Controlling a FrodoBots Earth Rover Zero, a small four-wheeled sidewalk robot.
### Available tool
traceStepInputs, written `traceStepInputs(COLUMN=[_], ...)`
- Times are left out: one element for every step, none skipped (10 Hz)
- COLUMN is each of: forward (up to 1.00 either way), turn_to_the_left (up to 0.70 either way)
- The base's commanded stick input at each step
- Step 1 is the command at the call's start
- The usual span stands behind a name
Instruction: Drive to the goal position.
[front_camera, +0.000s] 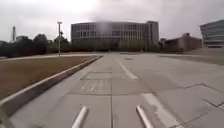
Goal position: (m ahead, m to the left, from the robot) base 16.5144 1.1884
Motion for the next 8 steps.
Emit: traceStepInputs(forward=[0.7, 0.7, 0.7, 0.7, 0.7, 0.7, 0.7, 0.7], turn_to_the_left=[0.0, 0.0, 0.0, 0.0, 0.0, -0.31, -0.2, -0.05])
